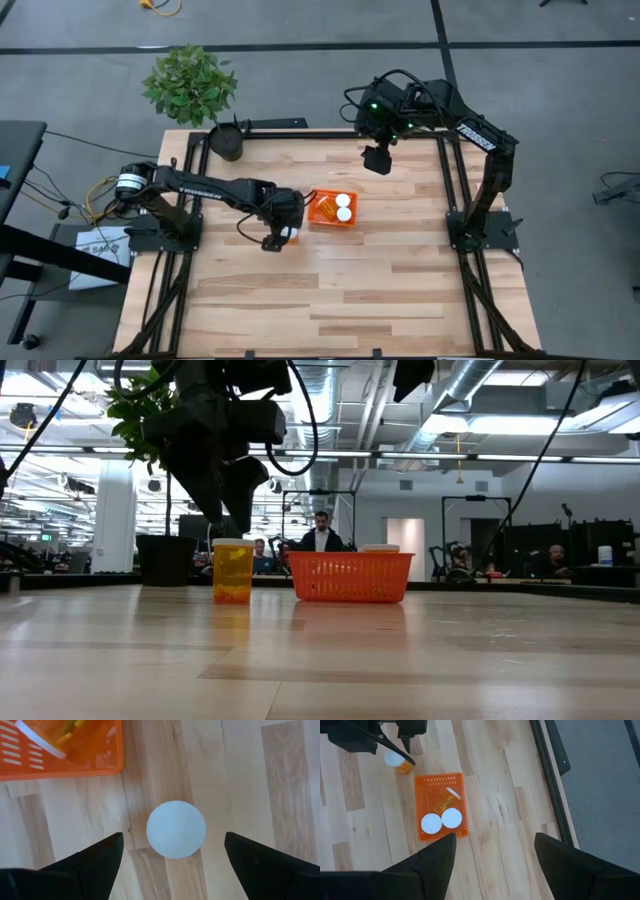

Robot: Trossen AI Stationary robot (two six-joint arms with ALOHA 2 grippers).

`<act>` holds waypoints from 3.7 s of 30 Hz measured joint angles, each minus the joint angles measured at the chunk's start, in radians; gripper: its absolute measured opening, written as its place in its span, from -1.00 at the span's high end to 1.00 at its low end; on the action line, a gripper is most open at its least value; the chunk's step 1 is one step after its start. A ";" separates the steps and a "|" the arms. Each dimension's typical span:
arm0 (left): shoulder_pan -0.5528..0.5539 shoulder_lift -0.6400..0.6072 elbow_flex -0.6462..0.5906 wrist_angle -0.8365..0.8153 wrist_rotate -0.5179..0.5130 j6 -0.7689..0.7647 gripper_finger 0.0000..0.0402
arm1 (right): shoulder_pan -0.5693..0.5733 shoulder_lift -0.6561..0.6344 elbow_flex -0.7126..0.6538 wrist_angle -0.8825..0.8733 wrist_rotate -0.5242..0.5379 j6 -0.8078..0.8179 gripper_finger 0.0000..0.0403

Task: Pick and place pill bottles into a basket
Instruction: Put the orange pill bottle into the orange basket

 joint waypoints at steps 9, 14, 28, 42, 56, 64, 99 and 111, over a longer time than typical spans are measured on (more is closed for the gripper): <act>0.000 0.022 -0.001 0.006 0.020 0.013 -0.69 | 0.000 0.000 0.000 0.000 0.000 0.000 -0.32; 0.000 0.033 0.001 0.023 0.030 0.027 -0.69 | 0.000 0.000 0.000 0.000 0.000 0.000 -0.32; 0.008 0.068 0.000 0.045 0.062 0.048 -0.69 | 0.000 0.000 0.000 0.000 0.000 0.000 -0.32; 0.013 0.098 0.000 0.061 0.060 0.054 -0.69 | 0.000 0.000 0.000 0.000 0.000 -0.006 -0.32; 0.034 0.099 -0.016 0.063 0.063 0.070 -0.69 | 0.001 0.000 0.000 0.000 -0.001 -0.007 -0.32; 0.044 0.099 -0.016 0.071 0.065 0.089 -0.69 | 0.001 0.000 0.000 0.001 -0.003 -0.005 -0.32; 0.046 0.098 -0.011 0.046 0.075 0.094 -0.05 | 0.000 0.000 0.000 0.001 -0.003 0.000 -0.32; 0.045 0.097 0.078 -0.066 0.012 0.137 -0.04 | 0.000 0.000 0.000 0.001 -0.003 -0.001 -0.32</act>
